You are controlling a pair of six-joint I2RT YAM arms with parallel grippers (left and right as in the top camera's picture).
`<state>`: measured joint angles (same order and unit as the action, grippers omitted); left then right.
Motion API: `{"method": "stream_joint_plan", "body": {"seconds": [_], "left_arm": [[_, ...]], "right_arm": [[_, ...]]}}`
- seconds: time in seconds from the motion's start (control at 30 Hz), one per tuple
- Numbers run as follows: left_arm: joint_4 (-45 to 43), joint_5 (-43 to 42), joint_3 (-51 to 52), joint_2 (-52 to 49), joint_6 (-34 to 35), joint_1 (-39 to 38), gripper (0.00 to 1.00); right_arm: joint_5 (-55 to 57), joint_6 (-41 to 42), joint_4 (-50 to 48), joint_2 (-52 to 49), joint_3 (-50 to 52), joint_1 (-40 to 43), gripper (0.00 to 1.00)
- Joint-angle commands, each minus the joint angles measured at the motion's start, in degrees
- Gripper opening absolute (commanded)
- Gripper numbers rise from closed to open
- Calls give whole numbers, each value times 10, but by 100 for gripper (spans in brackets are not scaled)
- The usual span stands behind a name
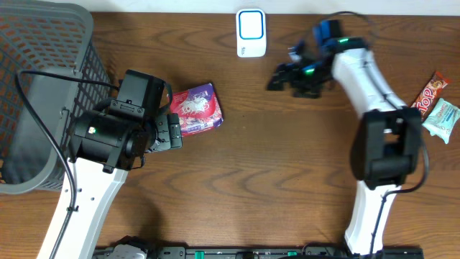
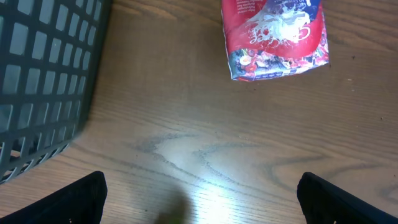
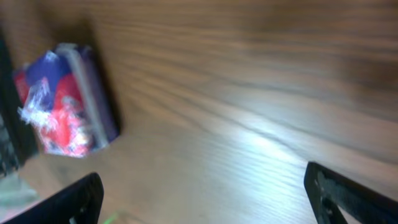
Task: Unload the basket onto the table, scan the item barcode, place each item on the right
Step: 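Move the right gripper toward the purple snack bag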
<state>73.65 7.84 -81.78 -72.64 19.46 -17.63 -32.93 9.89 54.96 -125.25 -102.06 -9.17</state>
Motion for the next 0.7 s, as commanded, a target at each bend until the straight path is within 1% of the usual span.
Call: {"method": "stream_joint_plan", "body": {"seconds": [0.0,0.07,0.17,0.37,0.4,0.57,0.67], "left_arm": [[3,2,2,0,-1,3,98],[3,2,2,0,-1,3,98],[3,2,2,0,-1,3,98],[3,2,2,0,-1,3,98],[3,2,2,0,-1,3,98],[3,2,2,0,-1,3,98],[3,2,2,0,-1,3,98]], "right_arm": [[-13,91,-58,-5,26,-59,99],[-19,132,-119,-5,41,-95,99],[-24,156,-202,-5,60,-137,99],[-23,234,-326,-7,89,-184,99],[-23,240,-341,-8,94,-191,98],[27,239,-349,-15,107,-214,86],[61,248,-359,-20,123,-223,85]]}}
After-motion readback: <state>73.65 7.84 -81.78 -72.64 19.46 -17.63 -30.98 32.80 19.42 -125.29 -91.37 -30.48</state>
